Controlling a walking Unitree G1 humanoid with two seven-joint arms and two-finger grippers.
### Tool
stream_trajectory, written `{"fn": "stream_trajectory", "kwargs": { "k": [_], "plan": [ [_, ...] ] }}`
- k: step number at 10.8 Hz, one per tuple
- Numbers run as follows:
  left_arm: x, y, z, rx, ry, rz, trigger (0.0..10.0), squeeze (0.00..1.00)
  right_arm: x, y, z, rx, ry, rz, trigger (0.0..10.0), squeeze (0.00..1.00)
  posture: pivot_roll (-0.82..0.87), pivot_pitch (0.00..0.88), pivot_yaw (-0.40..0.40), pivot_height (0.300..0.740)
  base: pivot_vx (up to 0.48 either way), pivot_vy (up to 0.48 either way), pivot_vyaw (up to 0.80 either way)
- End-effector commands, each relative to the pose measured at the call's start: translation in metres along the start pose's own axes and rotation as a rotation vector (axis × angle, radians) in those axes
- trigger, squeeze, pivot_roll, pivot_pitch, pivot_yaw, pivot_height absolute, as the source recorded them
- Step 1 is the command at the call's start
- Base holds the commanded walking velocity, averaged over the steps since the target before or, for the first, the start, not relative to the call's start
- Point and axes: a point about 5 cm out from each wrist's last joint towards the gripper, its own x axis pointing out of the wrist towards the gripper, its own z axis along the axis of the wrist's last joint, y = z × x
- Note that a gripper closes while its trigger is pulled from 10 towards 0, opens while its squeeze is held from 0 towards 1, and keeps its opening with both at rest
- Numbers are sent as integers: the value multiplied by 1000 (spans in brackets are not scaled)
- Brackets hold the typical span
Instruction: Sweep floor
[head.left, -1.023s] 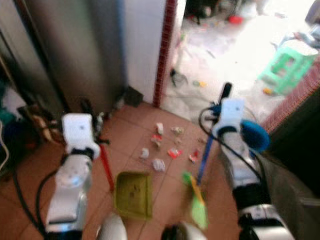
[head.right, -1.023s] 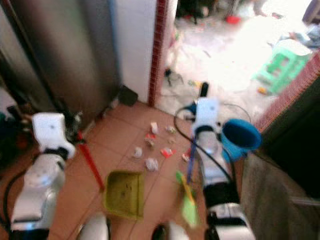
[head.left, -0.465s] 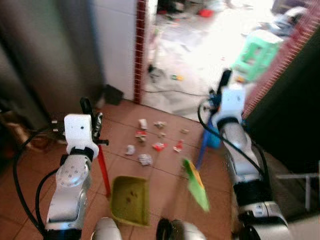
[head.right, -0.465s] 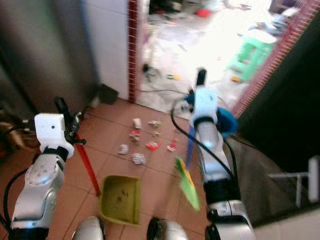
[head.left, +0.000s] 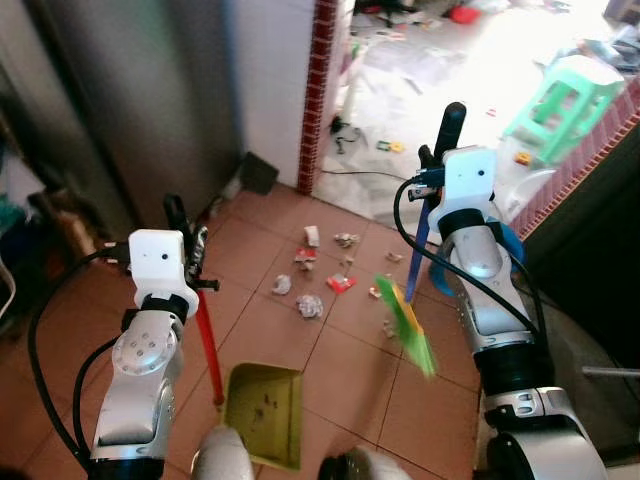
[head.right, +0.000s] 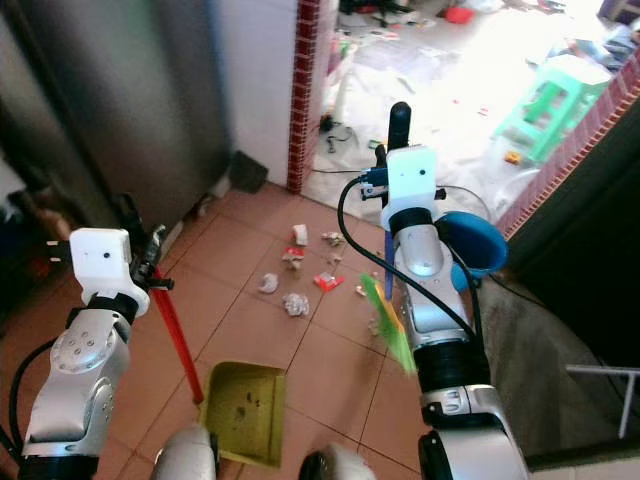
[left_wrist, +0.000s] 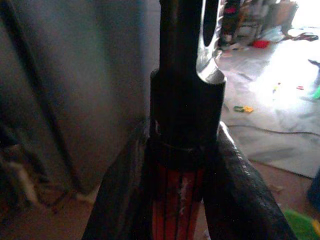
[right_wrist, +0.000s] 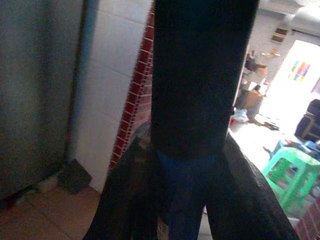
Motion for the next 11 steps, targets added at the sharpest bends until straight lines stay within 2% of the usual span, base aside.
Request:
{"fn": "stream_trajectory", "kwargs": {
  "k": [1, 4, 7, 11],
  "plan": [
    [3, -7, 18, -15, -89, -43, 10000, 0, 1, -5, 9, -28, -51, -15, 10000, 0, 48, 98, -95, 740, 394, 0, 0],
    [3, -8, 20, -17, -95, -49, 10000, 0, 2, -7, 10, -44, -63, -29, 10000, 0, 47, 99, -93, 740, 405, 0, -685],
    [3, -10, 20, -23, -90, -43, 10000, 0, 3, -5, 9, -54, -60, -21, 10000, 0, 51, 101, -102, 740, 390, 0, 0],
    [5, -8, 19, -4, -87, 4, 10000, 0, 0, 0, 2, -31, -34, -2, 10000, 0, 53, 93, -104, 740, 0, 0, 0]
  ]
}}
